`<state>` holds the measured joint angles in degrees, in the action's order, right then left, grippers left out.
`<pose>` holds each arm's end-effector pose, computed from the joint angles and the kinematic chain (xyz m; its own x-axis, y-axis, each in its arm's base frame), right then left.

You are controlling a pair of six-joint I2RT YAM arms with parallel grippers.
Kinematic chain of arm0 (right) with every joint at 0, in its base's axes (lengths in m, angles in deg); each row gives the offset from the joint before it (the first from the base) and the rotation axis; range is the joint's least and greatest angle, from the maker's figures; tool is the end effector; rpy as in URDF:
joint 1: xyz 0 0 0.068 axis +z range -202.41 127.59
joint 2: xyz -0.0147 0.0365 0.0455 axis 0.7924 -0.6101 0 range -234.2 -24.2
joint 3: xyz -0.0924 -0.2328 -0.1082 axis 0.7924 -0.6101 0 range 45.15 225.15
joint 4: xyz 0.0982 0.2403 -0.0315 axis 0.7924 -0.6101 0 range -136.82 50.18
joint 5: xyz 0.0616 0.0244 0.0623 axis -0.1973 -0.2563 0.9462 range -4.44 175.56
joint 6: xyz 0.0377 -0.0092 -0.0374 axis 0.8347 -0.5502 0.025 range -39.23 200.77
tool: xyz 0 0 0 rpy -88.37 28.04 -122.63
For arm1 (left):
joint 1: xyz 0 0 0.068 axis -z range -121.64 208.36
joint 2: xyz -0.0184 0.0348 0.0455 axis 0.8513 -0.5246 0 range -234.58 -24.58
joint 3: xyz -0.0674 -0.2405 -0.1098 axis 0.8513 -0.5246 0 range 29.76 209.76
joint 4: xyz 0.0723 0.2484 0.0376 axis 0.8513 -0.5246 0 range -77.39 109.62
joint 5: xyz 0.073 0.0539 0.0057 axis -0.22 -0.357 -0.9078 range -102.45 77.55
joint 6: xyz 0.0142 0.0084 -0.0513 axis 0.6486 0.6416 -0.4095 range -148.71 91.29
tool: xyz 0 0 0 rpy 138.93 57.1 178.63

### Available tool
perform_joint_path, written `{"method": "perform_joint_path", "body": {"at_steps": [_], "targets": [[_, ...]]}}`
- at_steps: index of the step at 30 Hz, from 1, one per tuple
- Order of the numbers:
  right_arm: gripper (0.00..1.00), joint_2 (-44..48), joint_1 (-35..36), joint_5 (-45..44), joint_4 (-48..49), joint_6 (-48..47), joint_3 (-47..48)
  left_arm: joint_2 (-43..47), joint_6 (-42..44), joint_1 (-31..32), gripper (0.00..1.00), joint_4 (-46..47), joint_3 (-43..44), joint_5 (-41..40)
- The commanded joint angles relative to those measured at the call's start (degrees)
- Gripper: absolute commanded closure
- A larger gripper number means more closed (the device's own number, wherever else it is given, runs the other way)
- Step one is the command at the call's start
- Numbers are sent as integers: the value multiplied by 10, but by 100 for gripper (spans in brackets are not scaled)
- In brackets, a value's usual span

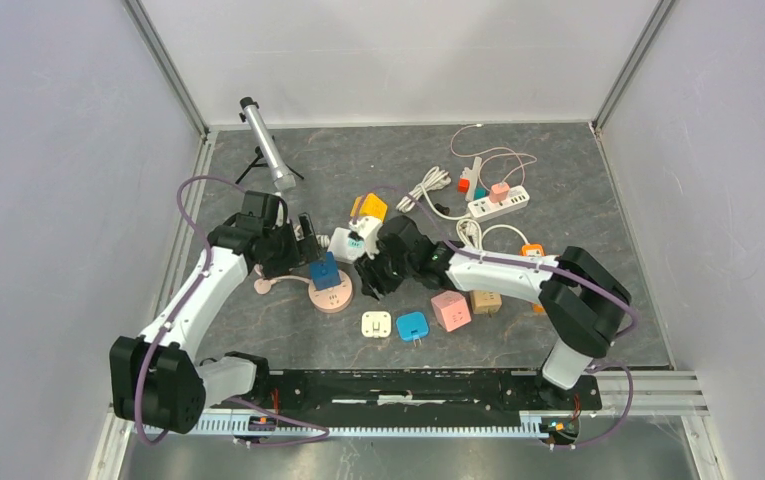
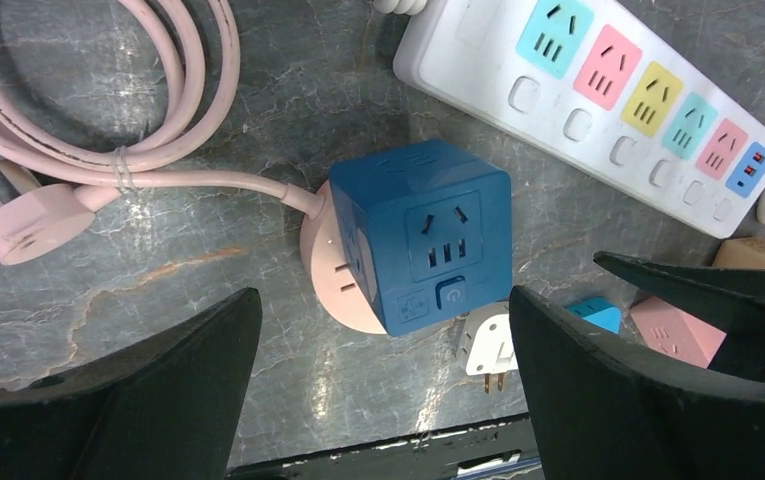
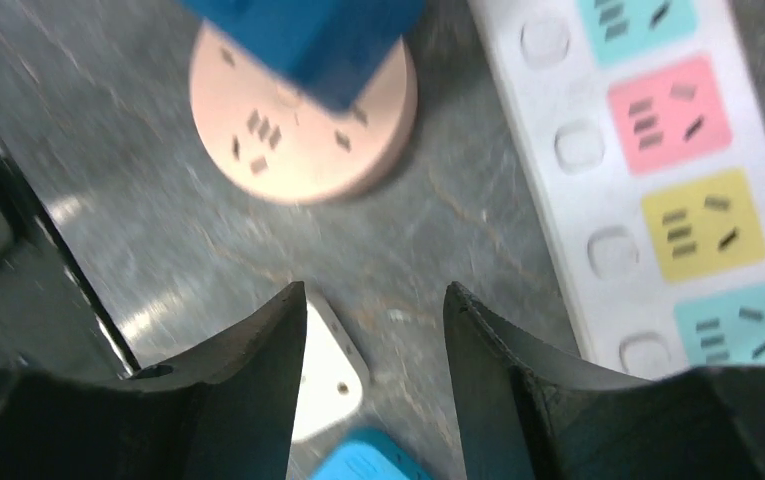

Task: Pull the plug off the socket

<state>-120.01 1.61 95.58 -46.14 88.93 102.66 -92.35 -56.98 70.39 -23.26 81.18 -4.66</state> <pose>0.2029 0.2900 0.1949 -0.5320 -0.4947 -0.6872 -0.8022 0.5543 0.2219 0.2220 -0.0522 0.2526 -0.8700 -0.2943 -0.3955 -0.1564 0.9256 -0.3448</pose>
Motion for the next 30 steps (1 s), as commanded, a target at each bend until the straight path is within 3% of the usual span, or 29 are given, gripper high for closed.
{"method": "perform_joint_path", "body": {"at_steps": [1, 8, 14, 22, 30], "targets": [[45, -50, -15, 9, 5, 101, 83, -1, -38, 6, 2, 62, -13, 22], [55, -116, -36, 30, -33, 154, 142, -45, -71, 31, 1, 50, 1, -48], [61, -148, -49, 95, 11, 185, 138, -72, -85, 57, 1, 60, 4, -42], [63, -170, -52, 142, 32, 182, 141, -87, -113, 90, 3, 98, -4, -44], [64, -186, -53, 187, 104, 202, 129, -109, -105, 117, 17, 82, 0, -89]]}}
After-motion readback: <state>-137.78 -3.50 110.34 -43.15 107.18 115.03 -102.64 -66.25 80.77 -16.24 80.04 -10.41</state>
